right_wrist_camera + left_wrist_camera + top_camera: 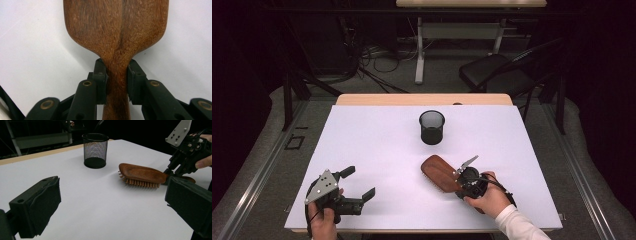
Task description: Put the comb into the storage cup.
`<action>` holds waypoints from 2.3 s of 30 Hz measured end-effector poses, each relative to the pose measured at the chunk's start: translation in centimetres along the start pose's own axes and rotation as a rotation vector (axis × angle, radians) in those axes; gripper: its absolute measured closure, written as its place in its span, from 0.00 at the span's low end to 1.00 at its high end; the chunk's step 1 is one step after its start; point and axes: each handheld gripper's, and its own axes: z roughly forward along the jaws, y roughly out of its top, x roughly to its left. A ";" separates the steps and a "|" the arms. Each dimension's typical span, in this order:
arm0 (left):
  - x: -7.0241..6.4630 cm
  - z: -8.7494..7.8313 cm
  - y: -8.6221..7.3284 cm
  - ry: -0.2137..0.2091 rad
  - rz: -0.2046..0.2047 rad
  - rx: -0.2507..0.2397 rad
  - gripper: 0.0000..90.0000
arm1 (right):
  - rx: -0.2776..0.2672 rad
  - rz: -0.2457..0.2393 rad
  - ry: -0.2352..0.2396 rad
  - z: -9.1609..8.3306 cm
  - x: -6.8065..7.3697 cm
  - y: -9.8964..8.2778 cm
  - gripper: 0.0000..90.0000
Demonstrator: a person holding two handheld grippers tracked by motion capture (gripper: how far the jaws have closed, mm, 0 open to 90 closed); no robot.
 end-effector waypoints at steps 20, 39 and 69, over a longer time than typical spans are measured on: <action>0.0 0.0 0.0 0.002 -0.002 0.000 0.00 | -0.105 0.056 0.053 -0.5 -0.5 -0.8 0.81; 0.0 0.1 -0.1 -0.005 -0.004 0.005 0.00 | -0.249 0.084 0.054 -1.5 -0.8 -0.3 0.81; 0.0 0.7 0.0 -0.020 -0.037 -0.001 0.00 | -0.408 0.043 0.069 -3.4 -0.2 2.5 0.81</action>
